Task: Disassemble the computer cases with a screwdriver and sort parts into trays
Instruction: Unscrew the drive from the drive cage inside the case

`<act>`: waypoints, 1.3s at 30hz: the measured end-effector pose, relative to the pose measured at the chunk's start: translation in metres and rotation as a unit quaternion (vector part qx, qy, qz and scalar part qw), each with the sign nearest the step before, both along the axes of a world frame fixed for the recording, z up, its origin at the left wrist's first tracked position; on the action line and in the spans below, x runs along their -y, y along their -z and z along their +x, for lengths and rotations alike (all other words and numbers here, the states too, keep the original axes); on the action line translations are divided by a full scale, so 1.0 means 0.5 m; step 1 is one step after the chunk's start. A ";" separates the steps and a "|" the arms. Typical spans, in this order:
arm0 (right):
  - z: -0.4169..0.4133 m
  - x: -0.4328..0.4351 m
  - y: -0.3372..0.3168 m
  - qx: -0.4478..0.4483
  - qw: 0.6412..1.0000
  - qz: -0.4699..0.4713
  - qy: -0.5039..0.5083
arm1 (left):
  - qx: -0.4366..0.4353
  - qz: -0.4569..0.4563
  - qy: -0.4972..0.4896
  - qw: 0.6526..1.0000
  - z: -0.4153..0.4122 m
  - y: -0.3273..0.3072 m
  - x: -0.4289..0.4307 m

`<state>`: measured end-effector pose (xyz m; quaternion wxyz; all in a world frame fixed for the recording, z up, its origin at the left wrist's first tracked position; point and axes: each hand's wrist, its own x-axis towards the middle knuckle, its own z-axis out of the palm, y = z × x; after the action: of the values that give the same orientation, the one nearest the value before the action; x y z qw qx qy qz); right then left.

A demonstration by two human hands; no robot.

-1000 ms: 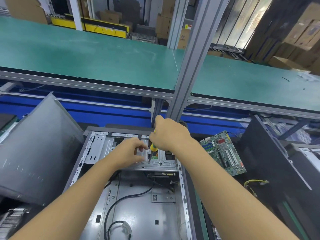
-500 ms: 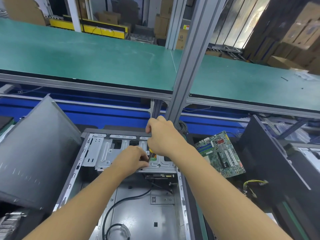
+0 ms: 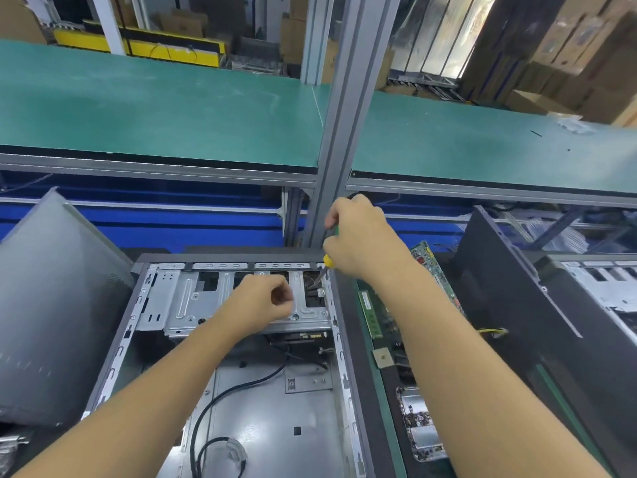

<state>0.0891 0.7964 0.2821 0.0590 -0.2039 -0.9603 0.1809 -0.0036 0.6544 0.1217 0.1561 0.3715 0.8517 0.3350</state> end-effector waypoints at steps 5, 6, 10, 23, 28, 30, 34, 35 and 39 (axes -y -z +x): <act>0.089 -0.075 0.010 0.014 0.996 0.022 0.089 | 0.044 0.011 0.185 0.982 0.104 -0.033 -0.126; 0.113 -0.092 0.013 0.018 0.994 0.024 0.103 | 0.047 -0.005 0.225 0.973 0.132 -0.032 -0.161; 0.221 -0.159 0.025 0.048 0.986 0.053 0.152 | 0.051 -0.094 0.336 0.936 0.254 0.017 -0.293; 0.450 -0.272 0.091 0.081 0.972 0.086 0.204 | -0.008 -0.245 0.351 0.904 0.395 0.181 -0.437; 0.391 -0.263 0.090 -0.013 0.981 0.005 0.193 | 0.107 -0.168 0.274 0.941 0.335 0.115 -0.424; 0.353 -0.249 0.084 -0.050 0.981 0.006 0.189 | 0.123 -0.120 0.242 0.955 0.301 0.081 -0.404; 0.261 -0.209 0.062 -0.127 0.978 -0.022 0.163 | 0.101 -0.011 0.188 0.977 0.211 0.008 -0.336; 0.237 -0.197 0.057 -0.149 0.978 -0.036 0.143 | 0.113 0.008 0.181 0.977 0.187 -0.009 -0.312; 0.143 -0.145 0.050 -0.188 0.978 -0.065 0.071 | 0.109 0.054 0.124 0.985 0.082 -0.054 -0.203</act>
<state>0.1607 0.8690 0.2572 0.2374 -0.2371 -0.9015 0.2734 0.0376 0.7559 0.1486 0.2684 0.4434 0.7572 0.3974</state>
